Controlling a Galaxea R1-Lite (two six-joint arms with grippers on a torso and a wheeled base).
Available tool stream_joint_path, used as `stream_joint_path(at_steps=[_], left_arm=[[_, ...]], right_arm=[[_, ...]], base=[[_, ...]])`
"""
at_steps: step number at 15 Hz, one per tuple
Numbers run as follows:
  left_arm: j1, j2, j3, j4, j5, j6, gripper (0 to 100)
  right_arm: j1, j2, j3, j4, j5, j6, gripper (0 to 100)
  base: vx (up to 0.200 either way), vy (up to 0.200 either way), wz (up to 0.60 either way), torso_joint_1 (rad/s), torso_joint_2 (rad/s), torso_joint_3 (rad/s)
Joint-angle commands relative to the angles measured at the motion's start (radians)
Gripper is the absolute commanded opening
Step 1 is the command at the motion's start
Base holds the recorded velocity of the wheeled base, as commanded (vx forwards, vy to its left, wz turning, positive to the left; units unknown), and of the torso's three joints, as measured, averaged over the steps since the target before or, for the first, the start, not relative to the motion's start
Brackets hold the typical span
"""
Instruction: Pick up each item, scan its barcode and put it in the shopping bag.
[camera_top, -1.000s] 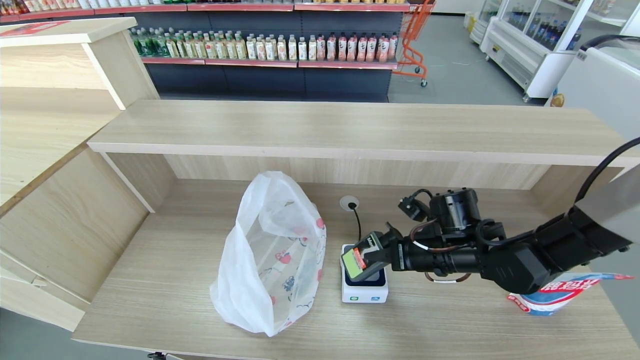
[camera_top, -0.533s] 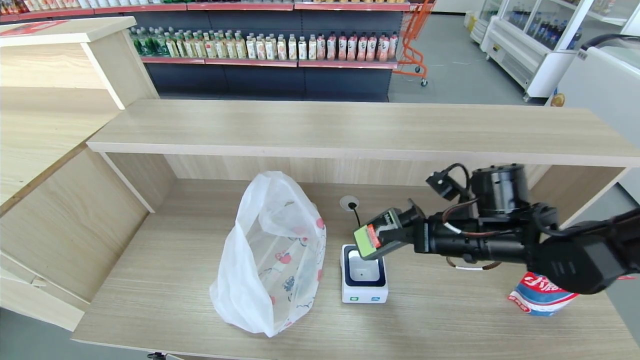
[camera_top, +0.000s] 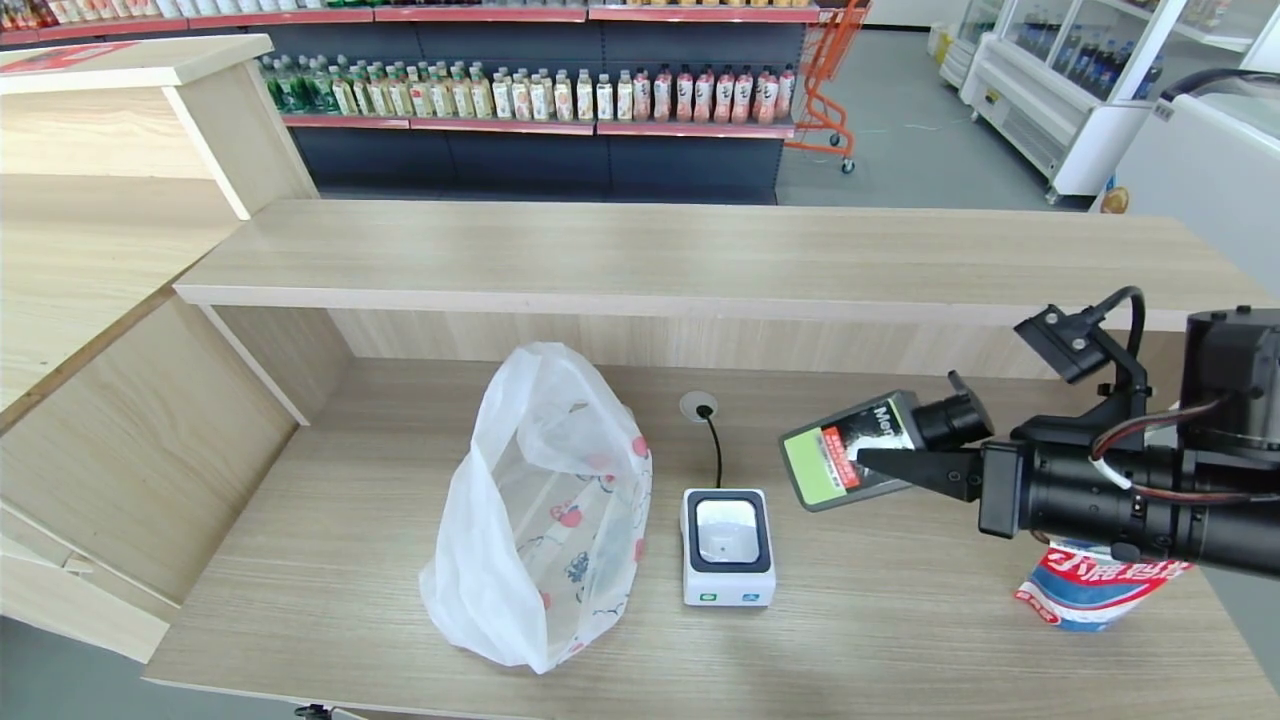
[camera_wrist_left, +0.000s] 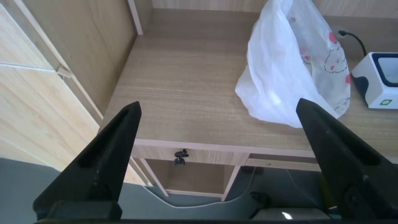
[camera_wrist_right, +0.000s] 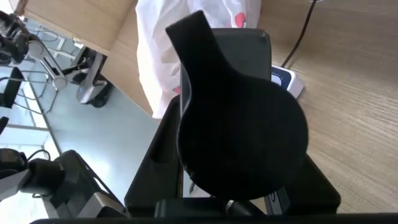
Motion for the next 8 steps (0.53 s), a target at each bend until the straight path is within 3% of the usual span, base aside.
stream_joint_path(at_steps=[1, 5, 8], left_arm=[[0.000, 0.000, 0.000, 0.000, 0.000, 0.000, 100], [0.000, 0.000, 0.000, 0.000, 0.000, 0.000, 100], [0.000, 0.000, 0.000, 0.000, 0.000, 0.002, 100]], right_arm=[[0.000, -0.031, 0.009, -0.001, 0.002, 0.004, 0], [-0.002, -0.022, 0.015, -0.002, 0.002, 0.005, 0], [-0.002, -0.018, 0.016, -0.002, 0.002, 0.059, 0]], base=[[0.000, 0.000, 0.00, 0.000, 0.00, 0.000], [0.000, 0.000, 0.00, 0.000, 0.00, 0.000], [0.000, 0.200, 0.00, -0.003, 0.00, 0.004]])
